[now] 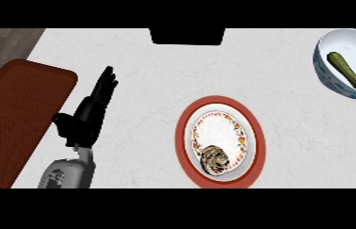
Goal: Pick the squash from the plate and place it in the bowl
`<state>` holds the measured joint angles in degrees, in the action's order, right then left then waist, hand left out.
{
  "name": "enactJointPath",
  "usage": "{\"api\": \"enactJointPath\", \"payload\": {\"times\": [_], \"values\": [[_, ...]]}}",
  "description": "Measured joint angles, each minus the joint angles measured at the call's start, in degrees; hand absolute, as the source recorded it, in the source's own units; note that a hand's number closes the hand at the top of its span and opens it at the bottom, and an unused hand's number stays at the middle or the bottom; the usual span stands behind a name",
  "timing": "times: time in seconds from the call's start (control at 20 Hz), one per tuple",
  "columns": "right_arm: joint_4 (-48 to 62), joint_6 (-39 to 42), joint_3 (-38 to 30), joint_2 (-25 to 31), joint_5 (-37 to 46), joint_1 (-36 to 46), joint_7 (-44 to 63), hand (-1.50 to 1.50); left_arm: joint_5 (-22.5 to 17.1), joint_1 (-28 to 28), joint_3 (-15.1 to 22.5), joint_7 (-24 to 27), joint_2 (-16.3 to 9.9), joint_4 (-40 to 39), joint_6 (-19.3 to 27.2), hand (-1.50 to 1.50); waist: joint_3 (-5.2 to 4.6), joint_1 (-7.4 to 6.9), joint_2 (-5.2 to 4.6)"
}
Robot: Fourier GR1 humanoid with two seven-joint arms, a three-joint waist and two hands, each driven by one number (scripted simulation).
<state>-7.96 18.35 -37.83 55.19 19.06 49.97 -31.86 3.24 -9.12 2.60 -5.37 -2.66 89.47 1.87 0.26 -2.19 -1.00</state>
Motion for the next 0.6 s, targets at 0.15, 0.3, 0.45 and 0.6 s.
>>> {"api": "enactJointPath", "payload": {"times": [0.15,0.3,0.45,0.6], "values": [[0.4,3.9,-0.9,1.0,-1.3,-1.6,-0.5,-1.5,0.1,-0.7,-0.5,0.7,0.0,-1.2,0.1,0.0,0.01,0.14,-0.03],[0.5,7.8,-1.7,1.6,-2.4,-4.4,-2.5,-1.5,-0.1,-0.8,-0.7,0.3,-0.3,-1.1,-0.1,0.0,0.04,0.27,0.01],[0.0,10.5,-1.9,2.8,-3.0,-6.4,-2.7,-1.5,0.3,-0.5,-0.5,1.5,0.4,-2.1,0.4,0.0,0.04,0.4,0.02],[-0.8,10.8,-1.6,2.3,-3.1,-8.9,-3.5,-1.5,0.6,0.2,0.1,2.4,0.7,-2.3,0.4,0.0,0.06,0.4,0.07]]}}
